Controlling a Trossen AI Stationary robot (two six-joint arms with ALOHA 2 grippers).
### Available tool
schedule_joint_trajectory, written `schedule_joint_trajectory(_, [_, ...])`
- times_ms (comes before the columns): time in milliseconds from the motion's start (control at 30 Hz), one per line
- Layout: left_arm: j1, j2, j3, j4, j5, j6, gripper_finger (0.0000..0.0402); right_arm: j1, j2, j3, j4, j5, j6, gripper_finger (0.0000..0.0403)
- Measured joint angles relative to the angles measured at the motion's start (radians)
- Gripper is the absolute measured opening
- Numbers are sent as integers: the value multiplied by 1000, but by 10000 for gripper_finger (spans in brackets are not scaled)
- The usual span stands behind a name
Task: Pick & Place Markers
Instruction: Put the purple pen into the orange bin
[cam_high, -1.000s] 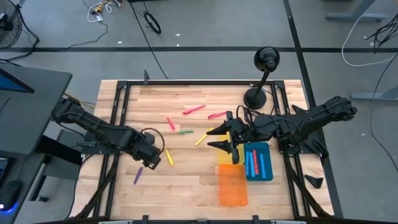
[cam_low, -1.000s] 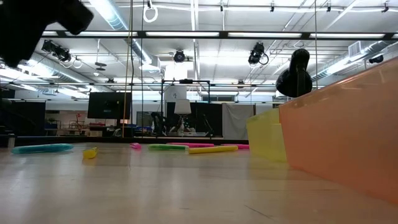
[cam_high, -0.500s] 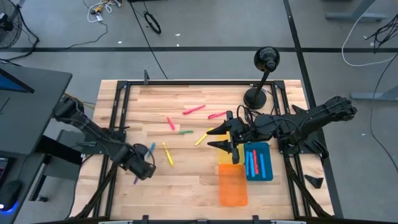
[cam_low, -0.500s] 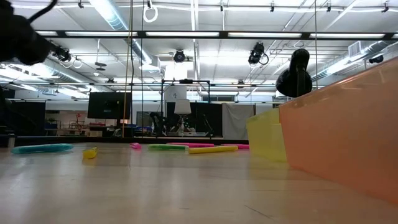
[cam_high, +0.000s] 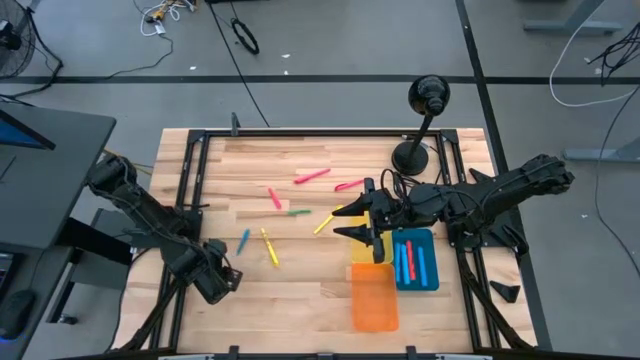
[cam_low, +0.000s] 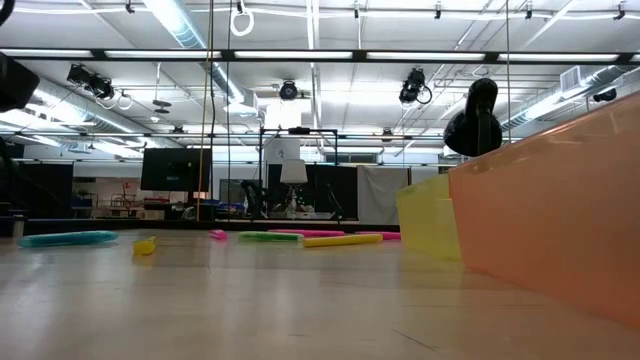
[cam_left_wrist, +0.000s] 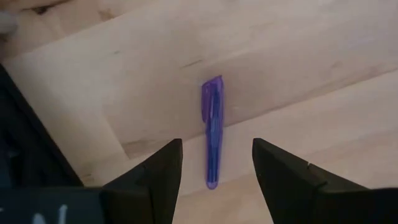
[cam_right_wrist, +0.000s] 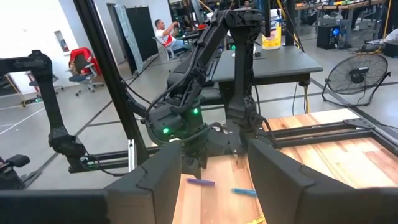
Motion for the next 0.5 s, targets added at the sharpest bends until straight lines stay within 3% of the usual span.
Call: schedule_joint_trajectory(500, [-12,133,0,79,0,0,197,0,0,0,2,0,27,186])
